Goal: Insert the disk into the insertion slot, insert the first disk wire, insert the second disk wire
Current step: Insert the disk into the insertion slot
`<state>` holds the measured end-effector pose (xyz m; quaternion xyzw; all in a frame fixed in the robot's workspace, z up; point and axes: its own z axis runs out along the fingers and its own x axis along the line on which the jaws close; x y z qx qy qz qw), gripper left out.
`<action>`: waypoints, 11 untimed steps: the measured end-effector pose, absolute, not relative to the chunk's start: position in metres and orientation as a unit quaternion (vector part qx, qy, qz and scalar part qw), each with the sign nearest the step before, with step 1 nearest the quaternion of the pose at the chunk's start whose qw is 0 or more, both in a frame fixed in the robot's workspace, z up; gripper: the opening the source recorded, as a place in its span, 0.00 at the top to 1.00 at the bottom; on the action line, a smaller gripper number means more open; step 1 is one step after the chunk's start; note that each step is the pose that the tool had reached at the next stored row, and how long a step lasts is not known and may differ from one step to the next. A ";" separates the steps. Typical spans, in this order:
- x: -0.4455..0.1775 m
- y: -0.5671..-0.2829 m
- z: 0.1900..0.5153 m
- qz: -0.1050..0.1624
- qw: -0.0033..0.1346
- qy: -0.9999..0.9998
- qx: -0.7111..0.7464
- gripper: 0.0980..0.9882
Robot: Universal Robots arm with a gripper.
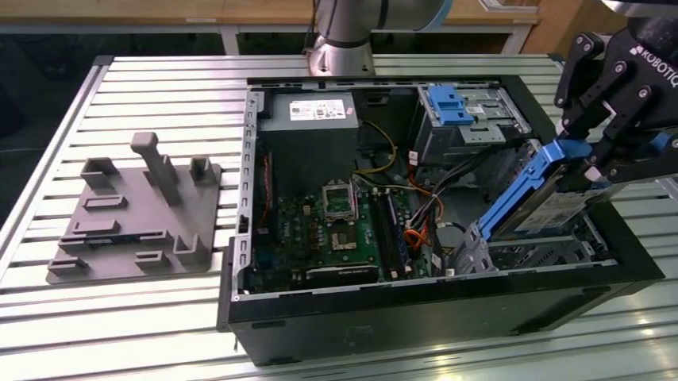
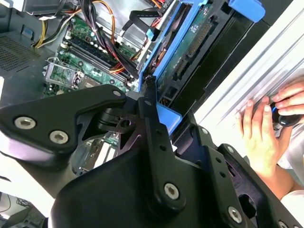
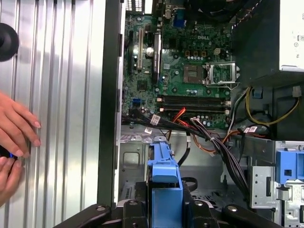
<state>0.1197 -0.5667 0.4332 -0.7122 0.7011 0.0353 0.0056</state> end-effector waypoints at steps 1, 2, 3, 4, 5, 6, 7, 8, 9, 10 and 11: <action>0.120 -0.567 0.432 0.035 0.006 0.701 -0.712 0.70; 0.120 -0.567 0.431 0.035 0.006 0.701 -0.712 0.70; 0.120 -0.567 0.429 0.035 0.006 0.701 -0.712 0.70; 0.120 -0.567 0.428 0.035 0.006 0.701 -0.712 0.70; 0.120 -0.567 0.427 0.035 0.006 0.701 -0.712 0.70; 0.120 -0.567 0.425 0.035 0.006 0.701 -0.712 0.70; 0.120 -0.567 0.423 0.035 0.006 0.701 -0.712 0.70; 0.120 -0.567 0.422 0.035 0.006 0.701 -0.712 0.70; 0.120 -0.567 0.420 0.035 0.005 0.701 -0.712 0.70; 0.120 -0.567 0.418 0.035 0.005 0.701 -0.712 0.70; 0.120 -0.567 0.416 0.035 0.006 0.701 -0.712 0.70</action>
